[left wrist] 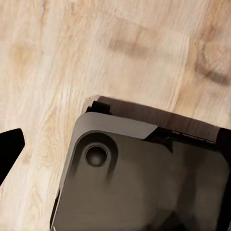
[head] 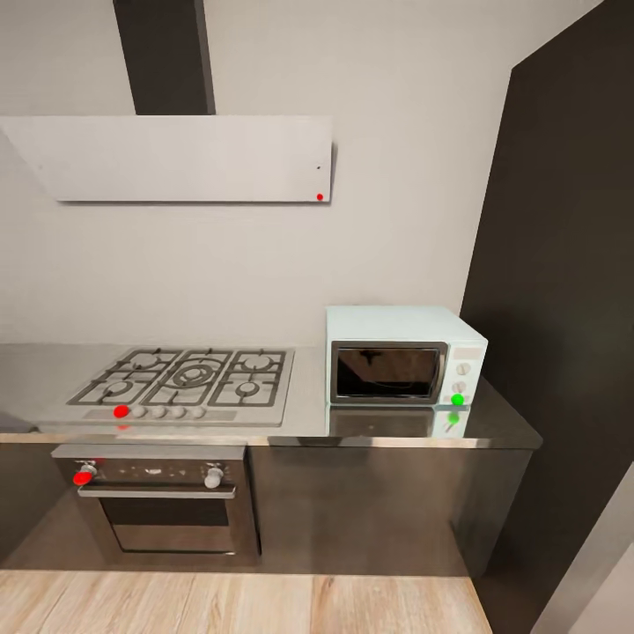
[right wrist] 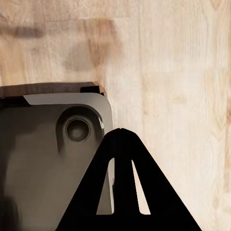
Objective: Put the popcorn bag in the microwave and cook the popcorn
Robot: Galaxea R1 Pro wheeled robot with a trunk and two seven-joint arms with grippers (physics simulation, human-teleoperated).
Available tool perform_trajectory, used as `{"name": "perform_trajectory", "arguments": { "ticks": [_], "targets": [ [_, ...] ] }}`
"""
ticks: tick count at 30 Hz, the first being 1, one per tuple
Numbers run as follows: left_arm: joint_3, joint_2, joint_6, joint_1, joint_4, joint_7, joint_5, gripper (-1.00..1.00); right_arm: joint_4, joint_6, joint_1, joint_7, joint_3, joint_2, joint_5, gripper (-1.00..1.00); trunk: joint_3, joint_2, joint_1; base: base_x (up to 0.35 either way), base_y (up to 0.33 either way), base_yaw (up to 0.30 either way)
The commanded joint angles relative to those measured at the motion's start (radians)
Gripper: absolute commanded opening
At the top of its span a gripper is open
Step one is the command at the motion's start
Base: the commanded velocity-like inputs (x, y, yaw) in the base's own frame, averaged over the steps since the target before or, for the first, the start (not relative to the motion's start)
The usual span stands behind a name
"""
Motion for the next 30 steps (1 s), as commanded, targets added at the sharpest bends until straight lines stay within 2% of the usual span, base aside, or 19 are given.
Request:
{"name": "perform_trajectory", "arguments": {
  "ticks": [1,4,8,14,15,30],
  "targets": [
    [-0.007,0.000,-0.005,-0.001,0.000,0.001,0.008,1.00,0.003,-0.006,-0.001,0.002,-0.009,0.000,0.010,-1.00,-0.002,-0.001,0.000,0.000,0.000,0.000],
    [-0.006,-0.001,-0.009,-0.001,0.005,0.002,0.014,1.00,0.003,-0.005,-0.001,-0.004,-0.011,0.000,0.004,-1.00,-0.002,-0.001,0.000,0.000,0.000,-0.071],
    [-0.004,0.000,-0.010,0.000,0.002,0.002,0.017,1.00,0.003,-0.004,-0.001,-0.006,-0.012,-0.002,-0.025,-1.00,-0.002,-0.001,0.000,0.000,0.000,-0.241],
    [-0.005,0.000,-0.011,-0.001,-0.005,0.002,0.010,1.00,0.002,-0.004,-0.001,-0.006,-0.009,-0.004,-0.022,-1.00,-0.002,-0.001,0.000,0.000,0.000,-0.076],
    [-0.005,0.000,-0.011,-0.001,-0.003,0.002,0.007,1.00,-0.006,0.006,-0.001,-0.008,0.148,0.086,0.171,-1.00,-0.002,-0.001,0.000,0.000,0.000,0.000],
    [-0.005,0.000,-0.011,-0.001,-0.003,0.002,0.007,1.00,-0.006,0.006,-0.001,-0.008,0.148,0.086,0.171,-1.00,-0.002,-0.001,0.000,0.000,0.000,0.000]
  ]
}}
